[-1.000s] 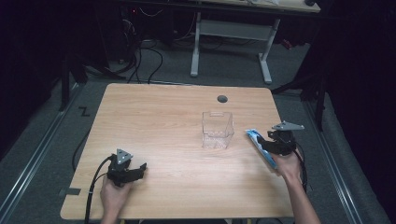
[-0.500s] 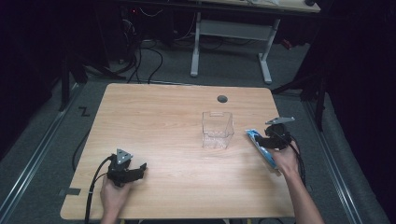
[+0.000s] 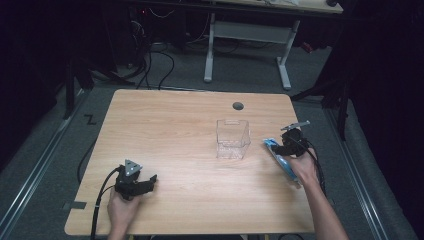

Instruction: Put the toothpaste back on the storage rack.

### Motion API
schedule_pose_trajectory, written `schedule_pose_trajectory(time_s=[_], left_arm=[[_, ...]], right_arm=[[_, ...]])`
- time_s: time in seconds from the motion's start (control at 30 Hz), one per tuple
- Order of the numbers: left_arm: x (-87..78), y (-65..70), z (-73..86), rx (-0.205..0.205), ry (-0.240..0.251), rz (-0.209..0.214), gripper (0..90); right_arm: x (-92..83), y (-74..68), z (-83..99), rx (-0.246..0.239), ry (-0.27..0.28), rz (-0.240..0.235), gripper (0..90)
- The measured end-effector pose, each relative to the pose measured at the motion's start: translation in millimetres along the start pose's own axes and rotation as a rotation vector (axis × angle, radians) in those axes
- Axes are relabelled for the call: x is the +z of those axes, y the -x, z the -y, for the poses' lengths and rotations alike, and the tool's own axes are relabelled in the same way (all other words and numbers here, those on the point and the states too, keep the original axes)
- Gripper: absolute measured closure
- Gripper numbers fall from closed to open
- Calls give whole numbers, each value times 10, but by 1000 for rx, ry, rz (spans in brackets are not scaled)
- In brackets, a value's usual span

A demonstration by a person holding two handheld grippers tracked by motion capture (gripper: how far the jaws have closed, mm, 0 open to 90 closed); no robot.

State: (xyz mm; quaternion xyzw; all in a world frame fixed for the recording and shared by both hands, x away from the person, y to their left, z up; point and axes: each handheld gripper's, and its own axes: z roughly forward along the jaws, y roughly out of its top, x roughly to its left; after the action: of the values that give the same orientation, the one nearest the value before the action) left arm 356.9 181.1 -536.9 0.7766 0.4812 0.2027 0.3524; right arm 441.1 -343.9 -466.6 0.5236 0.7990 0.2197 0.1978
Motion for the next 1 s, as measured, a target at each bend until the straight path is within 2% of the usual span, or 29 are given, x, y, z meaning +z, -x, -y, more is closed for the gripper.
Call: schedule_pose_trajectory(time_s=[0.13, 0.4, 0.87, 1.0], left_arm=[[0, 0, 0, 0, 0, 0, 253], [-1, 2, 1, 2, -1, -1, 254], [-1, 3, 1, 2, -1, -1, 253], [0, 3, 1, 2, -1, -2, 254]], right_arm=[[94, 13, -5, 3, -39, -8, 413], [183, 24, -9, 24, -78, -26, 403], [270, 35, -6, 37, -117, -44, 411], [291, 22, -4, 30, -133, -35, 424]])
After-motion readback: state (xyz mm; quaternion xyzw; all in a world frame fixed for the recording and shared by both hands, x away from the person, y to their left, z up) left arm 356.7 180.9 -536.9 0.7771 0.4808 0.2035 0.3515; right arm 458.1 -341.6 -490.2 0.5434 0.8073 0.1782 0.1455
